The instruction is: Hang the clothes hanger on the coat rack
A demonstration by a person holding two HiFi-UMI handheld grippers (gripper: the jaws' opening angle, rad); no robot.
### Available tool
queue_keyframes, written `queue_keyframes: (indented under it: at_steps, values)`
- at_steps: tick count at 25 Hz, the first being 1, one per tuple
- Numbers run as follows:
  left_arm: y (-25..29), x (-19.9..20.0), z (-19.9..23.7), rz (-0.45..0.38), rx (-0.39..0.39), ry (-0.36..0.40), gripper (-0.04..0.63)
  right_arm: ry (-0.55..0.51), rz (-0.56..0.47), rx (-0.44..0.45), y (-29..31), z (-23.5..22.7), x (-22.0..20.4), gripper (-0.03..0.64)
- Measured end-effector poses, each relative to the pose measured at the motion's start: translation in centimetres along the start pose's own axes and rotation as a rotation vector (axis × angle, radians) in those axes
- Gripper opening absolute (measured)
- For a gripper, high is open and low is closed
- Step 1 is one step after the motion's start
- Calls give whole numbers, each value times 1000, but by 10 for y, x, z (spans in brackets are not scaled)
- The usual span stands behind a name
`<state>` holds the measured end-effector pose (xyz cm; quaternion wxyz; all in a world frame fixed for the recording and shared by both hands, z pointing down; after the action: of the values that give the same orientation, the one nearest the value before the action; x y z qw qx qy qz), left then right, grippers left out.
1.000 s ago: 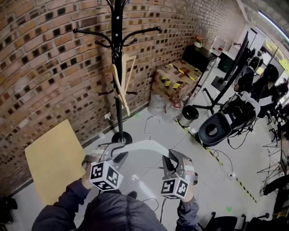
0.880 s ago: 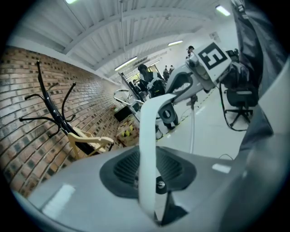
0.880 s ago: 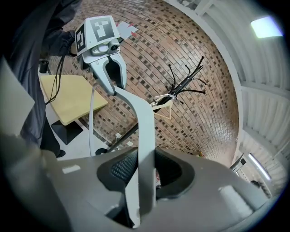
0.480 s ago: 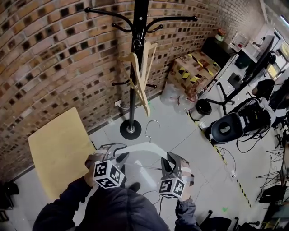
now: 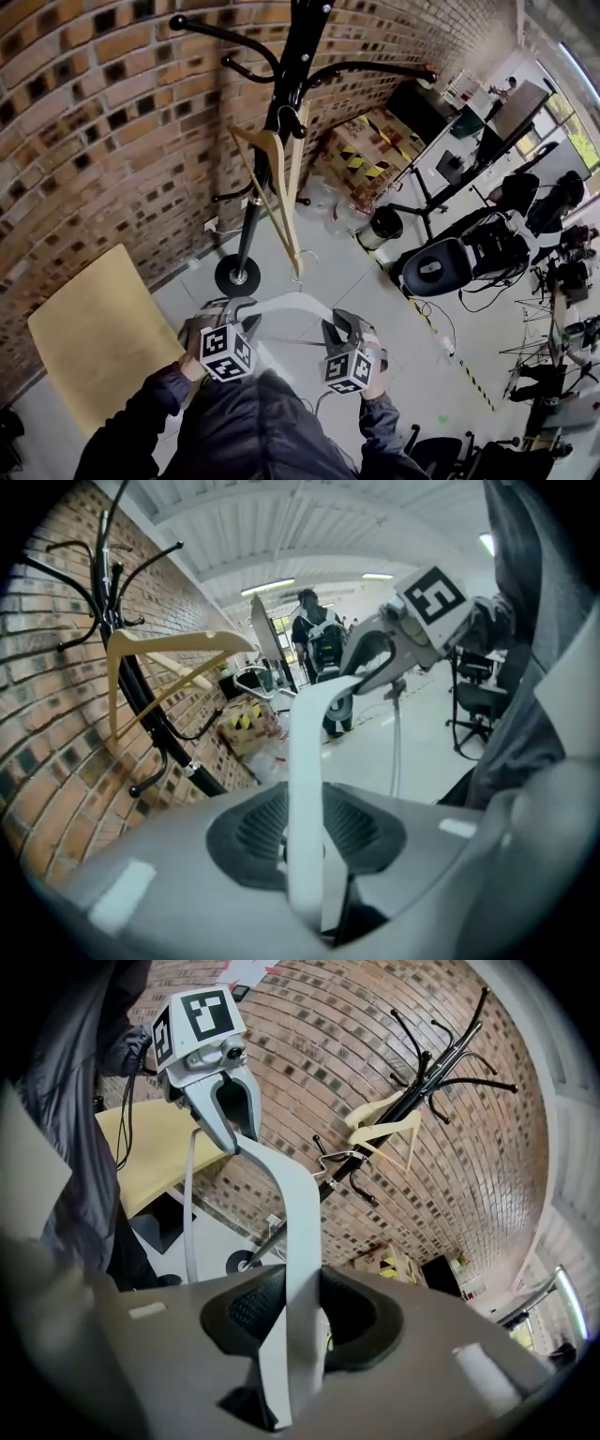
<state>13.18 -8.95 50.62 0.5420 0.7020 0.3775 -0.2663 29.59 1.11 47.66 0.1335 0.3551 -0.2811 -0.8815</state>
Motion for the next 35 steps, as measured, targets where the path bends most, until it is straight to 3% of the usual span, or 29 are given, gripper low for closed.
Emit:
queue_keyframes:
  at_steps: [6, 14, 24, 30, 35]
  values:
    - [32, 0, 25, -2, 7, -3, 114, 5, 10, 3, 33, -24, -13, 121]
    - [64, 4, 62, 63, 79, -26, 114, -11, -68, 41, 84, -64, -25, 121]
    - [121, -7, 96, 210, 231, -116, 114, -79, -218, 179, 175, -115, -54, 120]
    - [137, 0, 108, 278, 337, -140, 117, -133, -288, 243, 226, -112, -68, 120]
    - [151, -34, 108, 307, 433, -137, 121, -198, -345, 287, 266, -101, -71, 121]
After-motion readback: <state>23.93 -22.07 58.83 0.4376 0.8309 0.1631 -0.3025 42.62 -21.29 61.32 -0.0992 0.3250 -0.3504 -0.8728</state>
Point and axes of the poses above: the fingertips, and each gripper's own axes: y forward along the fingers, z to its left, x out of its top, the point moved 6 cm from there along -y, backward along the fingers, and after that the axes turned 10 degrees about -z, right-handed, at the moved point
